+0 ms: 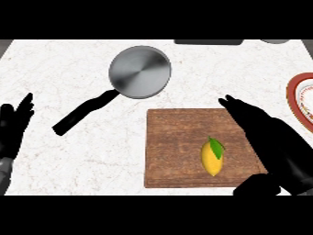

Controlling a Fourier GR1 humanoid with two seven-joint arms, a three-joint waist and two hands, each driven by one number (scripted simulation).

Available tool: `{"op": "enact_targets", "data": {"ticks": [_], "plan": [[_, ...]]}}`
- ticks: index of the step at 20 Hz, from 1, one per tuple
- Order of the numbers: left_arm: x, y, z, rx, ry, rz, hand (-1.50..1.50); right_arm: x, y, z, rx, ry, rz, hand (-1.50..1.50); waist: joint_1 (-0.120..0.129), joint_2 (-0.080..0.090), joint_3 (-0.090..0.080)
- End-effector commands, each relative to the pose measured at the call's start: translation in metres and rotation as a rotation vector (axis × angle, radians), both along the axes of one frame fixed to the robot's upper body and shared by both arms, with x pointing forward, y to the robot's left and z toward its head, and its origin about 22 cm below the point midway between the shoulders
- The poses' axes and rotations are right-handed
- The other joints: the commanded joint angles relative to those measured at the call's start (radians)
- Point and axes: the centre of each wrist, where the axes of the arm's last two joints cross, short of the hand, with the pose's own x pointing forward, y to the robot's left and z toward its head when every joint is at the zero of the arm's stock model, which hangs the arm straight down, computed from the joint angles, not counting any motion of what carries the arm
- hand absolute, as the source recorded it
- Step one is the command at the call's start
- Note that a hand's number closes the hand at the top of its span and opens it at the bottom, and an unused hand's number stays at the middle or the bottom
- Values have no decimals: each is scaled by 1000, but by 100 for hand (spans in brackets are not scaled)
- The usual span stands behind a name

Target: Pick the lemon from the cutting board and place it in the pan

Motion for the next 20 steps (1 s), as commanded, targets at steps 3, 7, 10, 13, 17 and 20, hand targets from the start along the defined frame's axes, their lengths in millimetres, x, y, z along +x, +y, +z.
{"op": "enact_targets", "data": {"ticks": [3, 7, 10, 13, 17, 20], "plan": [[13, 13, 3, -5, -6, 21, 0, 3, 48, -32, -96, 117, 9, -150, -17, 1, 2], [-7, 5, -14, -1, 9, 24, 0, -2, 49, -29, -123, 118, -14, -150, -19, -2, 3], [-3, -12, -4, -3, 12, 22, 0, -6, 50, -41, -153, 105, -37, -150, -22, -3, 3], [0, 0, 8, -17, -17, 14, 0, 4, 70, -50, -196, 119, -47, -150, -15, -2, 3], [2, -3, 0, -9, 11, 18, 0, 8, 46, -78, -239, 161, -17, -150, -21, -1, 4], [8, 17, -2, -10, 10, 19, 0, 3, 54, -68, -219, 177, -38, -150, -24, -1, 3]]}}
